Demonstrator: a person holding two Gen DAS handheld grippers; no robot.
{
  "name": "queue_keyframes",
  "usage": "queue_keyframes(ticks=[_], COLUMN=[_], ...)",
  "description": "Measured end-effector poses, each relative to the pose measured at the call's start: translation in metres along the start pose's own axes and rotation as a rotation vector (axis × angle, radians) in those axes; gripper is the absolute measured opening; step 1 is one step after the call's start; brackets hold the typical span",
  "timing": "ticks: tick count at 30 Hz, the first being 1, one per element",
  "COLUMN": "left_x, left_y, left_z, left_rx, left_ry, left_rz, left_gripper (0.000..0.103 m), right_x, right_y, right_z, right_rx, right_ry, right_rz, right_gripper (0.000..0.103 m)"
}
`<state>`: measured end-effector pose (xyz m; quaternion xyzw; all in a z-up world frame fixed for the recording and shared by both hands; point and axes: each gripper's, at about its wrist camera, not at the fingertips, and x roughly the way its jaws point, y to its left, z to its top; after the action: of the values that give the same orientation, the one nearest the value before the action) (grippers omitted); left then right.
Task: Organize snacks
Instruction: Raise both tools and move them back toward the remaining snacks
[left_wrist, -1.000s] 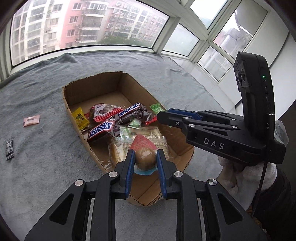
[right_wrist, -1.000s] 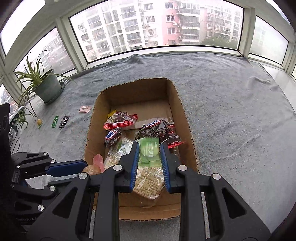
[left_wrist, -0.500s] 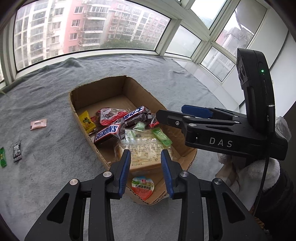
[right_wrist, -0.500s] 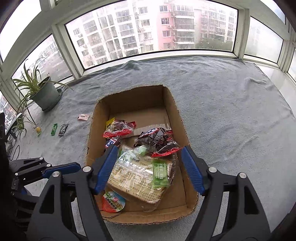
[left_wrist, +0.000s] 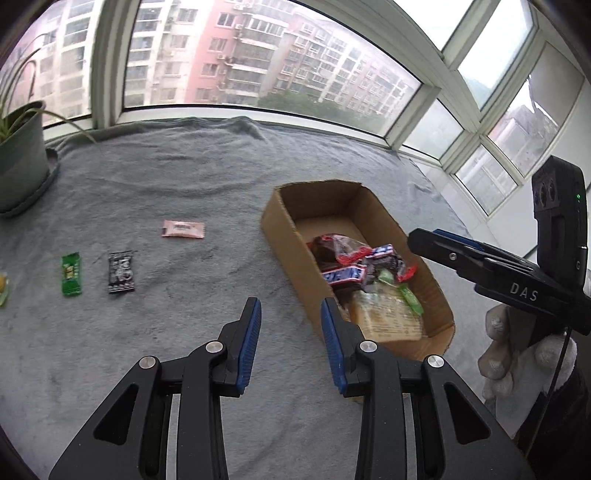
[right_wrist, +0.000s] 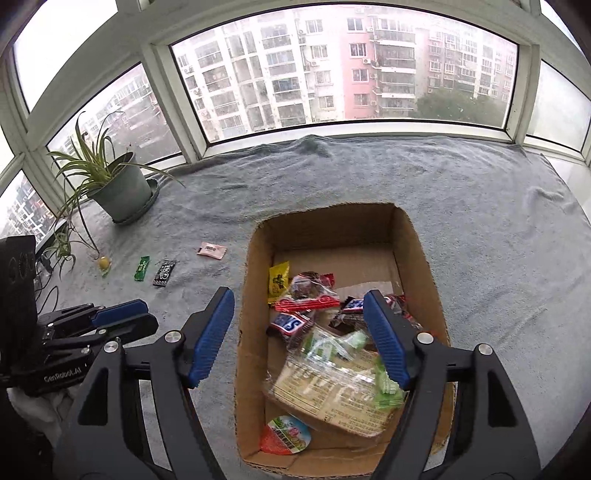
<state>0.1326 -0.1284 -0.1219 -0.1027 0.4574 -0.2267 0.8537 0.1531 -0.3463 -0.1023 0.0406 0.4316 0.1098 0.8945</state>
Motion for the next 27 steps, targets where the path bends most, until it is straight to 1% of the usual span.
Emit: queue_keyframes(ticks=[8,14,17,20,27], left_x=[-0.031,-0.055,-0.064,-0.072,-0.08], left_y=[0.076,0.129,0.151,0.171,0.215], left_z=[-0.002,-0.009,-0.012,-0.013,-0.017], left_rx=[-0.146,-0.253,-0.309,-0.34,-0.415], left_ry=[-0.061,-0.103,-0.124,-0.146,-0.179], left_rz=[0.125,0.217,0.253,0.298,0.396], left_gripper=[0.032,0.032,0.032,0.032,0.032], right_x=[0.018,0.038,0.052,0.07,0.114], right_y=[0.045,0.083,0.104,0.123,0.159], right_z=[0.02,0.031,0.034,0.036,0.029], right_rx=[-0.074,-0.14,-0.172,-0.184,-0.225], right_ry=[-0.005,0.013,0.031,0.062,0.127], right_rz=[0.066,0.115,0.142,0.179,0.184], right_gripper=[0.075,0.075,0.075,0.075,0.075])
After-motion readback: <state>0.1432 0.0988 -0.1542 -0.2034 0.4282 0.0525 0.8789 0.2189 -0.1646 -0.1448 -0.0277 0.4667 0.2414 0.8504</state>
